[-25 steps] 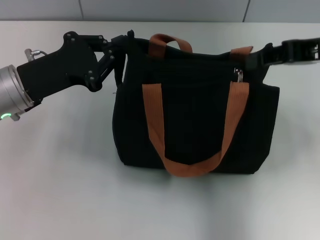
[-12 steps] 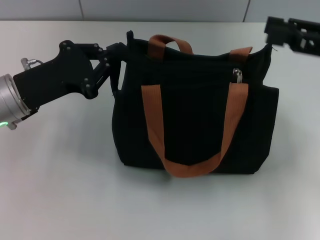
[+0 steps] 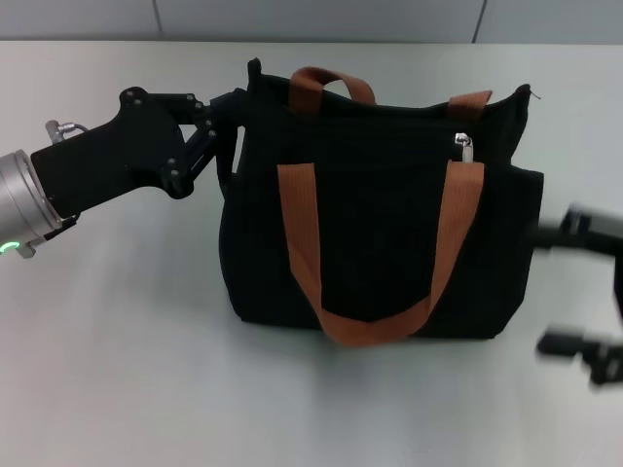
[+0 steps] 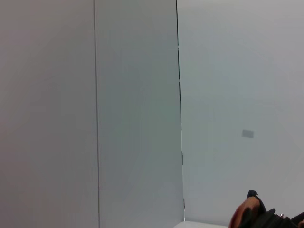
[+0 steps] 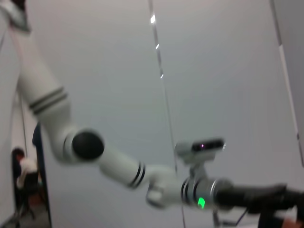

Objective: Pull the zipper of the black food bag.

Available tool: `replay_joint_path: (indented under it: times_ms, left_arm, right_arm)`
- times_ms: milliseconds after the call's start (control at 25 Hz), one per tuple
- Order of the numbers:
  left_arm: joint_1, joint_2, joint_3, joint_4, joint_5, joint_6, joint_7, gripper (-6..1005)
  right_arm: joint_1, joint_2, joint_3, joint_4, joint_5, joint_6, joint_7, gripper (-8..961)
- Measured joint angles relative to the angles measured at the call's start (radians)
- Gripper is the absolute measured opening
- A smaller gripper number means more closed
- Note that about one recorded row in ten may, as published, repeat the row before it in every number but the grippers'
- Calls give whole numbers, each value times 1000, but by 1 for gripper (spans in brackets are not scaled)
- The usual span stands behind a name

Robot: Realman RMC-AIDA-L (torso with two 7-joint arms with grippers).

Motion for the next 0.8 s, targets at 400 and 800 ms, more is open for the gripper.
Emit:
replay_joint_path:
  times_ms: [400,800]
  left_arm:
    - [18,1,1,0,2,1,-22,75]
    - [52,36,6,61,42,63,-161,166]
  right_arm:
    - [-36,15,17,111,-120,39,-207,817]
    - [-40,16,16,116,-120,81,-181,817]
